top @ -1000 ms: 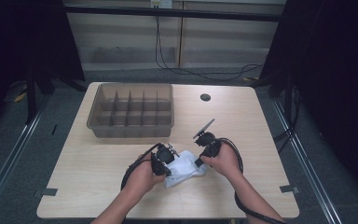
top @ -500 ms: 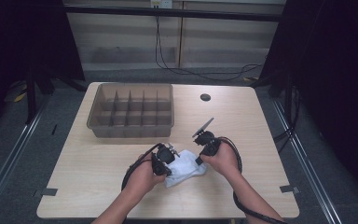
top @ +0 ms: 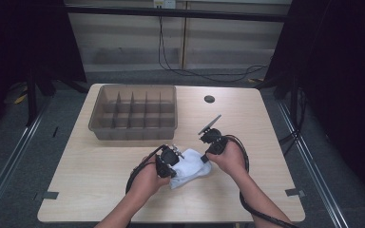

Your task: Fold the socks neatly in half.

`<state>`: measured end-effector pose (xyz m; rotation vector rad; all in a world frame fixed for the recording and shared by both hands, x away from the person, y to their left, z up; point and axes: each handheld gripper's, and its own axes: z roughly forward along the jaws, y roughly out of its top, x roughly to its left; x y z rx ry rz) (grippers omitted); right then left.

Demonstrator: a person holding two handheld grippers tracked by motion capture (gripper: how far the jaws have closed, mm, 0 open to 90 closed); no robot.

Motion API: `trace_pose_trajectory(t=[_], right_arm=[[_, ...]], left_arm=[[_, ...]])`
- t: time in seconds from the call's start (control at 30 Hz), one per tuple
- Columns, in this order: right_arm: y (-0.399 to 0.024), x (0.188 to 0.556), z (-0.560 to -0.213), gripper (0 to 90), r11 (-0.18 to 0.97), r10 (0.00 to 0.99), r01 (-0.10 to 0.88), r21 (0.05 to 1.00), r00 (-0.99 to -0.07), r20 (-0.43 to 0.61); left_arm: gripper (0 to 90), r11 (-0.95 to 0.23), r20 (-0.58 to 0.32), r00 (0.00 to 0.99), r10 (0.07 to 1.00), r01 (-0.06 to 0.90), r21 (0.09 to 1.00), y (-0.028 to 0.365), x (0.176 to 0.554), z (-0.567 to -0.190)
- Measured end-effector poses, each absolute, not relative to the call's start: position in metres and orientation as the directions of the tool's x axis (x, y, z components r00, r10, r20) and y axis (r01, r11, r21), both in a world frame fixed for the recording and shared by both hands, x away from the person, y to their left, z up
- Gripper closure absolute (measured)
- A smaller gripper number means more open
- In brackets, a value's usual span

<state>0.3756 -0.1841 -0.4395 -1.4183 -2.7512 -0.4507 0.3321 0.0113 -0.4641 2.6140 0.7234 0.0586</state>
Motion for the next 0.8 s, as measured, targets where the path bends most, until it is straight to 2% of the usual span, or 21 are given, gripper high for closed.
trace_pose_trajectory(t=[0.33, 0.63, 0.8], right_arm=[[-0.183, 0.374, -0.438, 85.9, 0.567, 0.783, 0.786, 0.245, -0.607, 0.134], [-0.183, 0.375, -0.439, 85.8, 0.571, 0.777, 0.784, 0.246, -0.612, 0.146], [-0.182, 0.374, -0.439, 85.9, 0.567, 0.778, 0.788, 0.241, -0.608, 0.158]], left_arm=[[87.2, -0.753, -0.093, 0.849, 0.520, 0.507, 0.420, 0.010, 0.336, -0.458], [85.5, -0.711, -0.082, 0.849, 0.521, 0.485, 0.508, -0.007, 0.342, -0.452], [85.2, -0.721, -0.082, 0.848, 0.524, 0.492, 0.487, -0.012, 0.344, -0.462]])
